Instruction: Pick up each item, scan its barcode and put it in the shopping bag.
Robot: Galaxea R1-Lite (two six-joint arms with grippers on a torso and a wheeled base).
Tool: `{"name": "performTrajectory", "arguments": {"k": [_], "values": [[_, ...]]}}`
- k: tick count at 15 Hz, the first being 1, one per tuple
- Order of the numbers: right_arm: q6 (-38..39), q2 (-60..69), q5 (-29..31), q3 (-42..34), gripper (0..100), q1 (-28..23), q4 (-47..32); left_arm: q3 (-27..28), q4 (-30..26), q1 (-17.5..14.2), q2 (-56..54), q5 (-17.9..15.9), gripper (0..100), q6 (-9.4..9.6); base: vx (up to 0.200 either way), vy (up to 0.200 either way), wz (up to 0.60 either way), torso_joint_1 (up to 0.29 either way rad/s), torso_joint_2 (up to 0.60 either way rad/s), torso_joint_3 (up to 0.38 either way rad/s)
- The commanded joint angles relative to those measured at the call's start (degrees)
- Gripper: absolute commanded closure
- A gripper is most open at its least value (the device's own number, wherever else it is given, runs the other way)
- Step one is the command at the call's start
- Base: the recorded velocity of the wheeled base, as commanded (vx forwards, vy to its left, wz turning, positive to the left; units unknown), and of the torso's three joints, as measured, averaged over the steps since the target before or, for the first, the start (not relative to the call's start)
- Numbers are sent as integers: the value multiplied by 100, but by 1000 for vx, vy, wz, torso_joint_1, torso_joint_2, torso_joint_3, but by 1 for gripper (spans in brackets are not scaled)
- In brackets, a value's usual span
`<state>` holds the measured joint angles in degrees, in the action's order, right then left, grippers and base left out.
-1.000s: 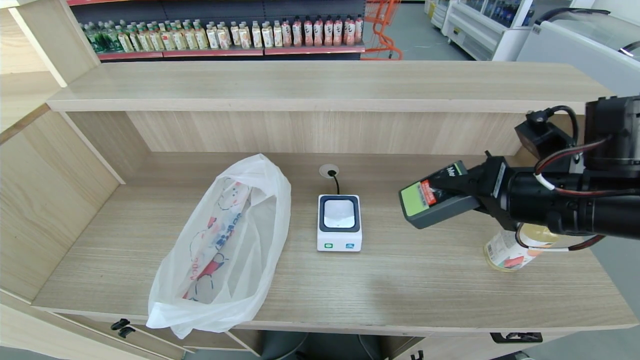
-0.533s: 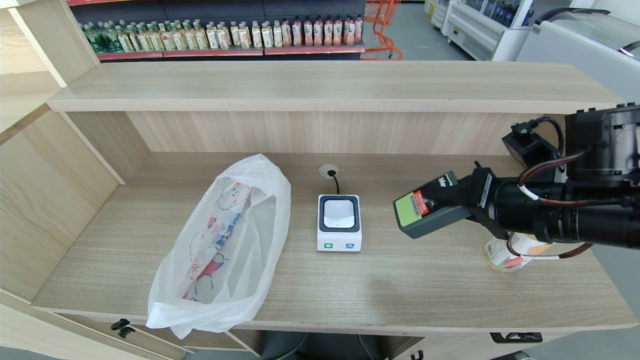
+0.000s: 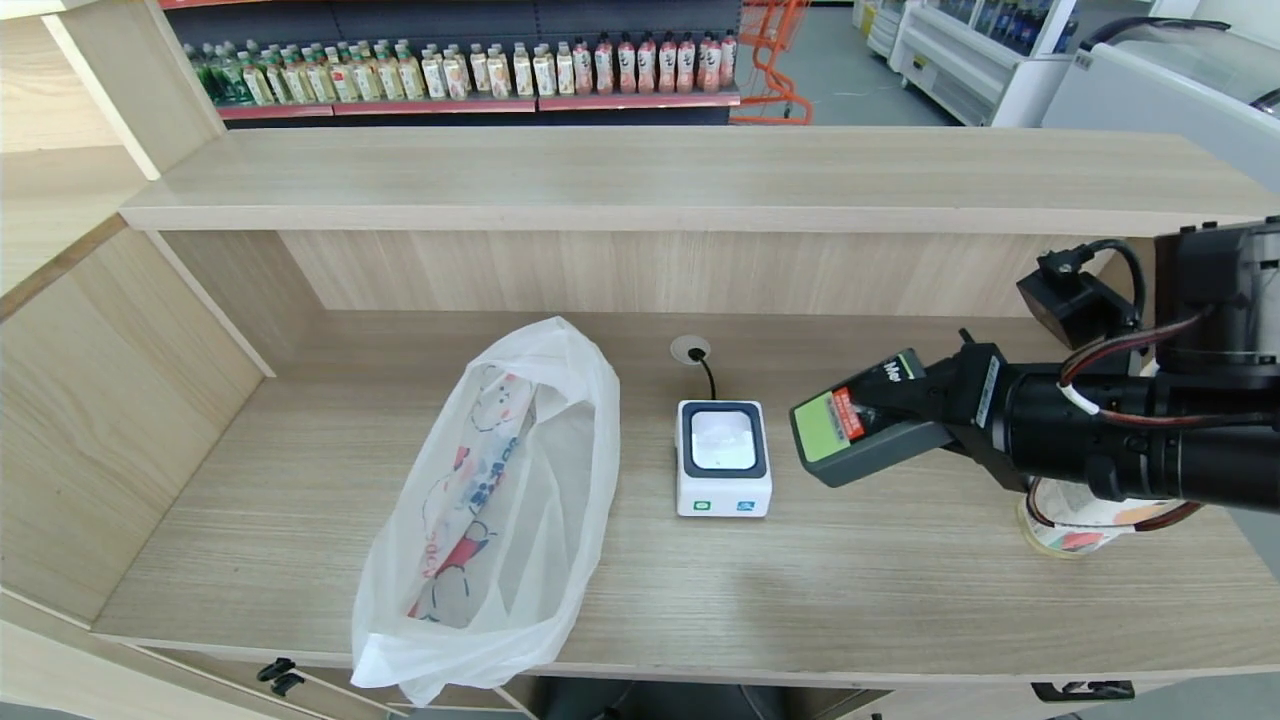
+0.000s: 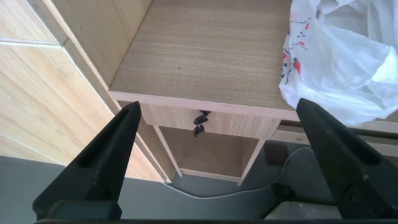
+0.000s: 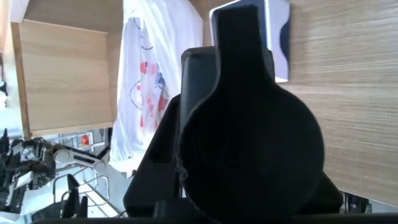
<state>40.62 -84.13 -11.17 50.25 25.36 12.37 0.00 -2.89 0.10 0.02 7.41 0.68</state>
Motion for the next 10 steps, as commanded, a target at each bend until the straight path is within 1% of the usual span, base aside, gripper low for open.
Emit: {"name": "performTrajectory", "arguments": {"k": [1,2,3,5,7,8,10], "values": [[-28,-192,18,73,100,4,19,0,-1,-1,-2,-3,0,2,0,200,0,-12,2,2],[-37,-324,44,161,100,4,19,0,-1,-1,-2,-3,0,2,0,200,0,2,2,2],[-45,-535,44,424,100,-22,11,0,-1,-1,-2,-3,0,2,0,200,0,2,7,2],[-177,-912,53,916,100,-40,-33,0,-1,-1,-2,-3,0,2,0,0,0,0,0,0],[-766,-1203,53,960,100,-40,19,0,-1,-1,-2,6,0,2,0,0,0,0,0,0],[-942,-1334,53,978,100,-48,37,0,-1,-1,-2,-3,0,2,0,0,0,0,0,0],[-959,-1519,53,1092,100,-40,90,0,-1,-1,-2,-3,0,2,0,0,0,0,0,0]]}}
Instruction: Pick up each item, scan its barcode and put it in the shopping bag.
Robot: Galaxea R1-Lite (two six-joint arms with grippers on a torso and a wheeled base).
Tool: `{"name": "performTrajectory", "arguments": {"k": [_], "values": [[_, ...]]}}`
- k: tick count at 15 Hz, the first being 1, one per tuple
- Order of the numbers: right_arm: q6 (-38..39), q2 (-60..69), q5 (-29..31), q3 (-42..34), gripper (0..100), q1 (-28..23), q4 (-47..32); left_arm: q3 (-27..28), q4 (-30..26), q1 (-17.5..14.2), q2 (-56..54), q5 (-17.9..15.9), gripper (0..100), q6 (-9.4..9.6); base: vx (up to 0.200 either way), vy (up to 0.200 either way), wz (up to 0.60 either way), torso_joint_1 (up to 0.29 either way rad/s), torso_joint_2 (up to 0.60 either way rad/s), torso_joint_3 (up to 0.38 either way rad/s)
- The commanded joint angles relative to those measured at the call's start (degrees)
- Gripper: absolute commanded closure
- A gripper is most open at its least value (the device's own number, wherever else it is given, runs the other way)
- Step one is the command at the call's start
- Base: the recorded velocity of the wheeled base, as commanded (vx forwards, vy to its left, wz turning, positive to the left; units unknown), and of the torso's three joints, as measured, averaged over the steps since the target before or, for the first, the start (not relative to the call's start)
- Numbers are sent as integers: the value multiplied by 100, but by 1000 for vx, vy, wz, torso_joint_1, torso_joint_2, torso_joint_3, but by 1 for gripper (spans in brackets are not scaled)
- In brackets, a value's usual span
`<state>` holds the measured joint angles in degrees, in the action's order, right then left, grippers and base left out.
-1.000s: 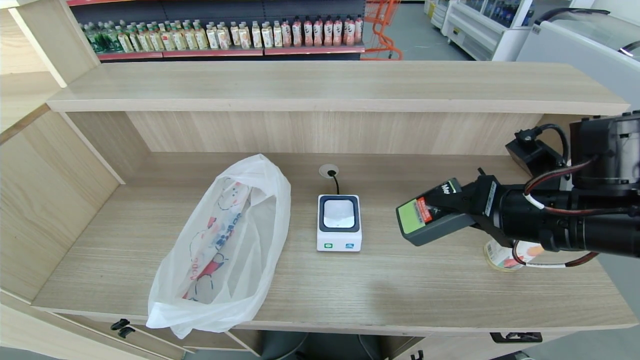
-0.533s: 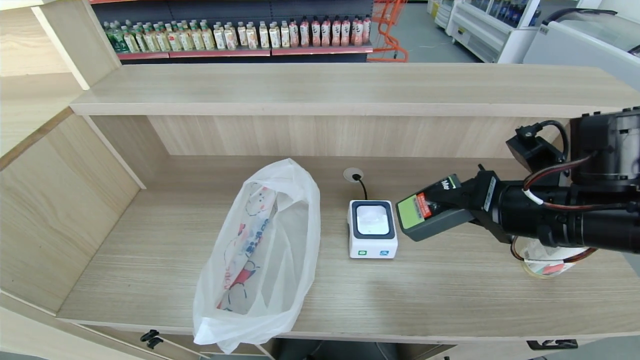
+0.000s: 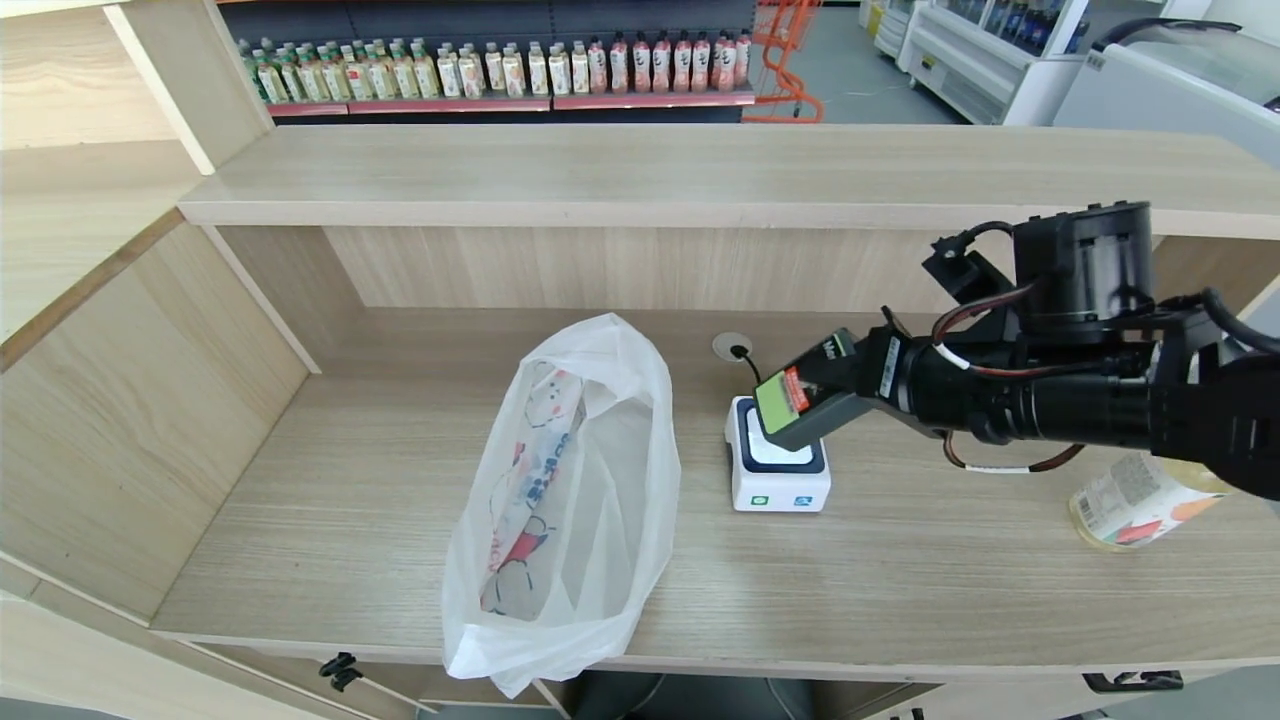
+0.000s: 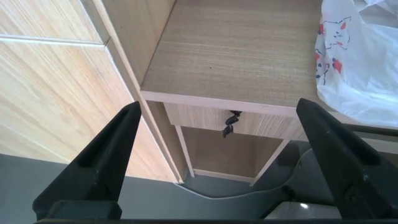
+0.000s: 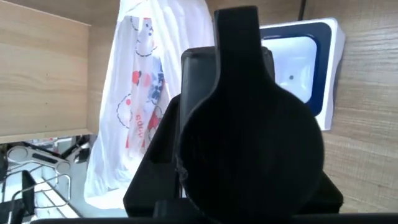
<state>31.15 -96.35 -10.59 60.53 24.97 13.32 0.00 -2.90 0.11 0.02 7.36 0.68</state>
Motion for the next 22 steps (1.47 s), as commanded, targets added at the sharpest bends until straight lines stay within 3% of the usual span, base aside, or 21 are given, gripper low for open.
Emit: {"name": "performTrajectory", "arguments": {"k": [1,6,10,15,19,22], "values": [[-30,-375,-4,109,100,-1,-5,0,0,-2,-2,2,0,2,0,0,0,0,0,0],[-469,-841,-13,170,100,-53,47,0,0,-2,-2,2,0,2,0,0,0,0,0,0],[-1040,-1368,-39,284,100,-62,707,0,0,-2,-2,11,0,2,0,0,0,0,0,0],[-1190,-1465,-48,372,100,-53,751,0,0,-2,-2,2,0,2,0,0,0,0,0,0],[-768,-692,-277,311,100,-53,733,0,0,-2,-2,2,0,2,0,0,0,0,0,0],[-460,416,-505,-173,100,-88,575,0,0,-2,-2,2,0,2,0,0,0,0,0,0]]}}
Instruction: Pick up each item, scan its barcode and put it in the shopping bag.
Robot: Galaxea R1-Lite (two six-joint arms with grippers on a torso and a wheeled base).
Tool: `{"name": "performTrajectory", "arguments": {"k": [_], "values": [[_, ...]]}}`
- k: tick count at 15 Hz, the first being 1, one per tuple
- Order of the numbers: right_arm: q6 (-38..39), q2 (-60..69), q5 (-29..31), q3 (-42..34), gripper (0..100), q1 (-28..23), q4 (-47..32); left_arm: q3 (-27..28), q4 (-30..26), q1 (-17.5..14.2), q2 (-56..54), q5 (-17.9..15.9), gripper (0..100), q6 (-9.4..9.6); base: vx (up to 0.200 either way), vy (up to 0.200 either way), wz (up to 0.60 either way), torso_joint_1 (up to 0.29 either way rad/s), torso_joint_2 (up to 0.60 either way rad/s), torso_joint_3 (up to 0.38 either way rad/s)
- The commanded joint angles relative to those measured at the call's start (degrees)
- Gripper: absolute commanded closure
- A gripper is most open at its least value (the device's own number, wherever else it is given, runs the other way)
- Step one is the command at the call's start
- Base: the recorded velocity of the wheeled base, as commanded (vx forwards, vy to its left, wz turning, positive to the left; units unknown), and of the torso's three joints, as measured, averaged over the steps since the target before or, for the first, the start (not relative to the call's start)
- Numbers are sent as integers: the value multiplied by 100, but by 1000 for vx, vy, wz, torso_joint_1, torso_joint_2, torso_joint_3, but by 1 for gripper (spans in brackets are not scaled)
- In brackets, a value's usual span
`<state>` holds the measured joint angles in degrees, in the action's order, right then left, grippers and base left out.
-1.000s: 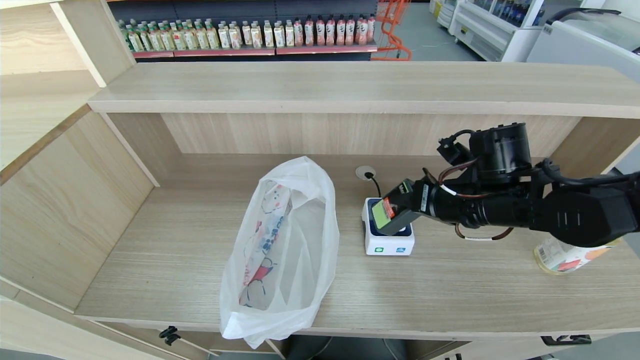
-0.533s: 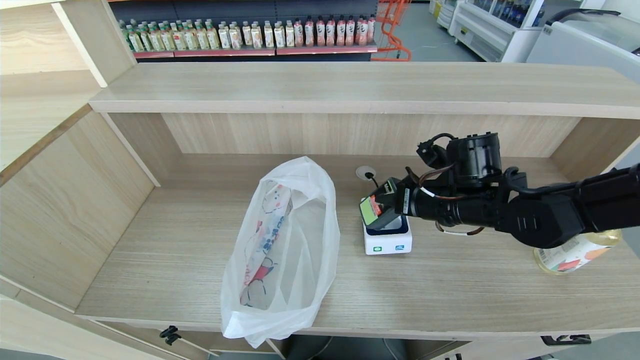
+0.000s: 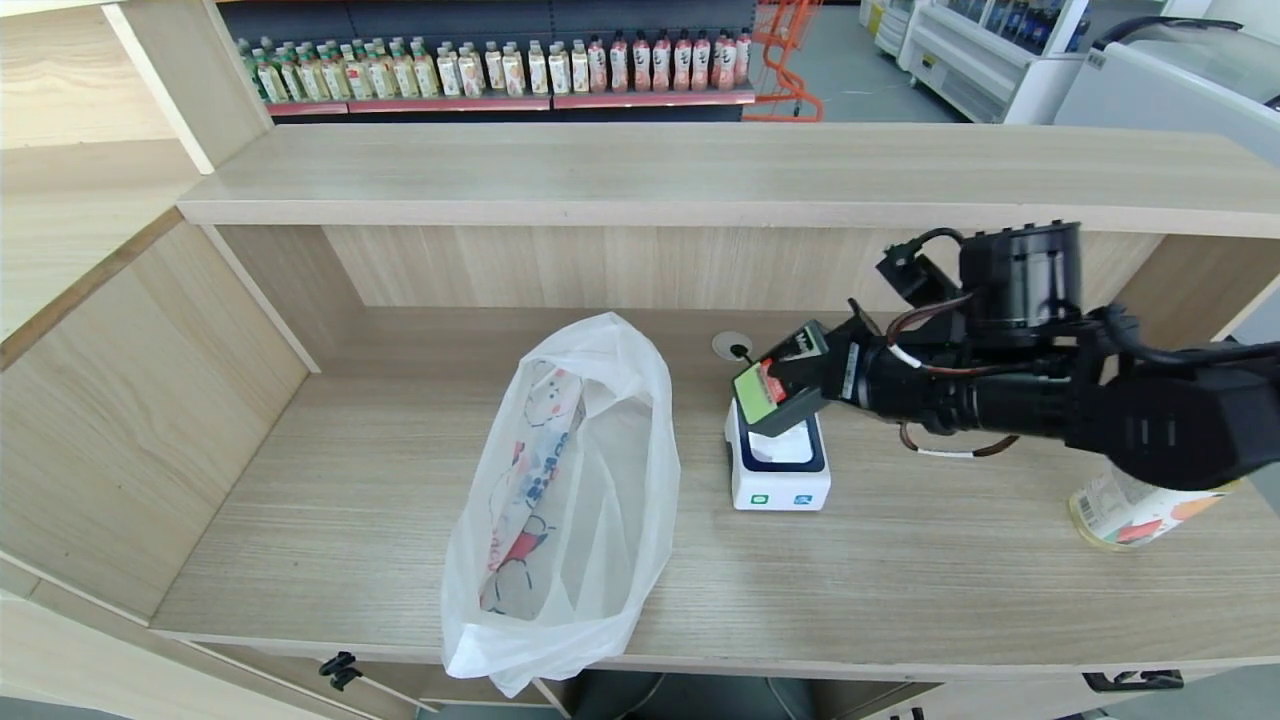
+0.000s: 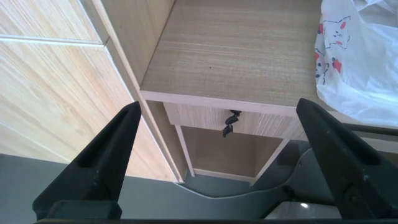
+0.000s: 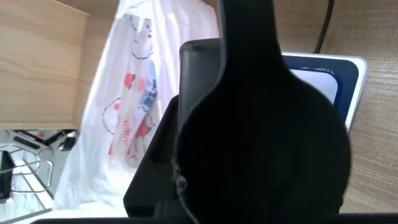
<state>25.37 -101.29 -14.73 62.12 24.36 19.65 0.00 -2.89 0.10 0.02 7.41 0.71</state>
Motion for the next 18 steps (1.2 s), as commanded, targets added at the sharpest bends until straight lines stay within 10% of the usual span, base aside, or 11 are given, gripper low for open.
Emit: {"name": "performTrajectory", "arguments": {"k": [1,18], "values": [[47,1164,-92,-473,100,-98,-155,0,-1,-1,-2,-3,0,0,0,0,0,0,0,0],[495,1788,-566,-746,100,438,-673,0,-1,-1,-2,6,0,8,0,35,0,-1,0,0]]}}
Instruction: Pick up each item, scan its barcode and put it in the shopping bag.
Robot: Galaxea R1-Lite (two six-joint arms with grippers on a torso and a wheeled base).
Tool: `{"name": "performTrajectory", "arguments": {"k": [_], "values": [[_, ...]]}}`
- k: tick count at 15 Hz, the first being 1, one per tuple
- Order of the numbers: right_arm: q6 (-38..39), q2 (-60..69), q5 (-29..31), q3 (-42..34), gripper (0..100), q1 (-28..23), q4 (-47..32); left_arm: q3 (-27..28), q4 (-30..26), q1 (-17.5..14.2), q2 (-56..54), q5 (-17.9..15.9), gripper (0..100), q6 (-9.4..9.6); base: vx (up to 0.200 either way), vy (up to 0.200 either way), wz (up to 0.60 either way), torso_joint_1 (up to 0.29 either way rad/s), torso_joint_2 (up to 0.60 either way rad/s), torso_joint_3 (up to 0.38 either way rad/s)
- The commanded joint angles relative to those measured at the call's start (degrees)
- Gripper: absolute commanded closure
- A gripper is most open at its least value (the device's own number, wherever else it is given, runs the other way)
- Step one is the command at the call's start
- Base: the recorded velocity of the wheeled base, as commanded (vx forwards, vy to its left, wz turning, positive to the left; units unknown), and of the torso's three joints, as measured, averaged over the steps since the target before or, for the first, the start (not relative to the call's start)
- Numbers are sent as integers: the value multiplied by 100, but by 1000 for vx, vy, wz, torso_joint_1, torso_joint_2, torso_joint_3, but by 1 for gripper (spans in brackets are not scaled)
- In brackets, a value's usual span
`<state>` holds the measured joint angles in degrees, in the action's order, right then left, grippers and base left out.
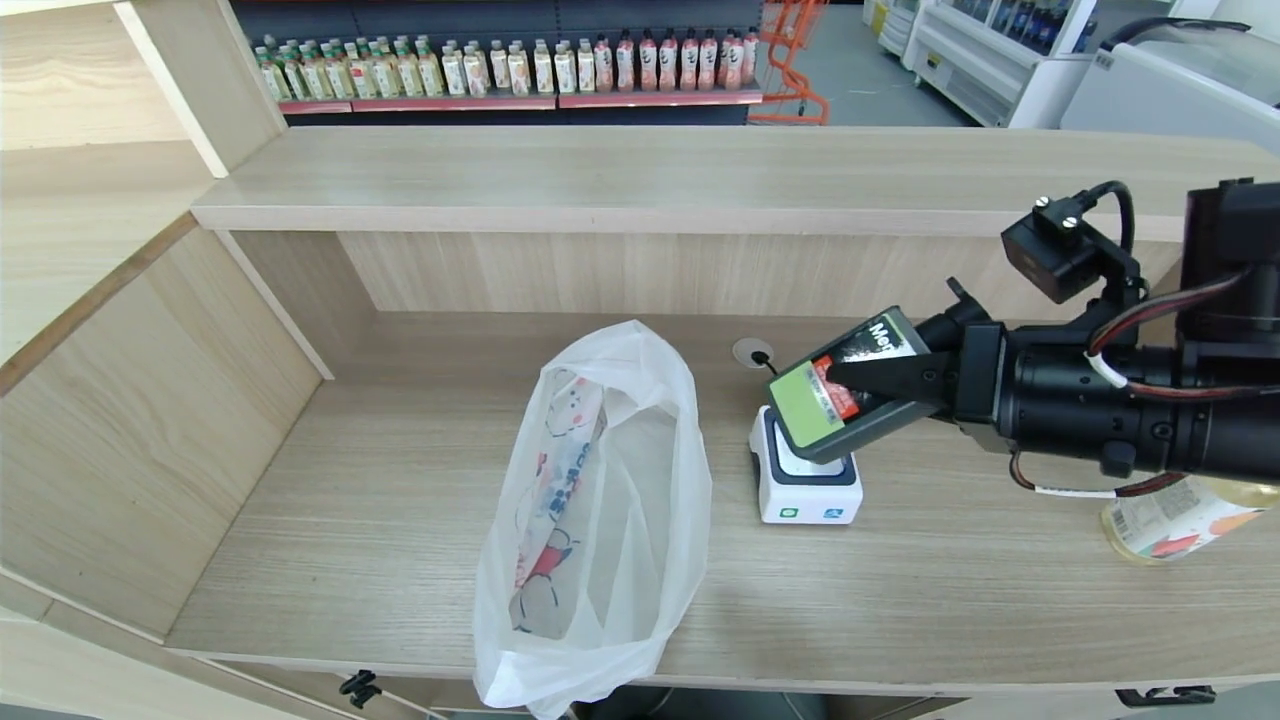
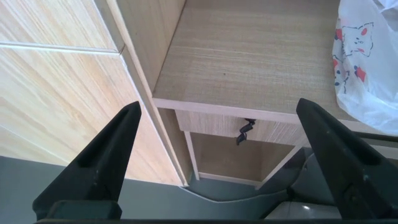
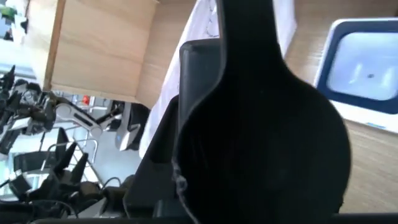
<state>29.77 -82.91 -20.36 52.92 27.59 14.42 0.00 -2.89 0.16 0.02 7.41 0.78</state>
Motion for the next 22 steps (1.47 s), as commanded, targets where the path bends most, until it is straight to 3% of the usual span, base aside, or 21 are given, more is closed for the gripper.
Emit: {"name": "performTrajectory", "arguments": {"k": [1,6,10,12,16,22], "values": [[82,-129,6,272,100,168,-326,0,-1,-7,-2,6,0,1,0,0,0,0,0,0],[284,-762,41,219,100,326,-431,0,-1,-7,-2,-3,0,-8,0,0,0,0,0,0],[-173,-1439,50,403,100,326,-405,0,-1,-7,-2,-3,0,1,0,0,0,0,0,0],[-771,-1931,50,711,100,397,-361,0,-1,-7,-2,-3,0,1,0,0,0,0,0,0],[-1061,-2493,41,1221,100,590,-326,0,-1,-7,-2,6,0,1,0,0,0,0,0,0],[-1738,-3249,67,1520,100,590,465,0,-1,-7,-2,6,0,1,0,0,0,0,0,0]]}}
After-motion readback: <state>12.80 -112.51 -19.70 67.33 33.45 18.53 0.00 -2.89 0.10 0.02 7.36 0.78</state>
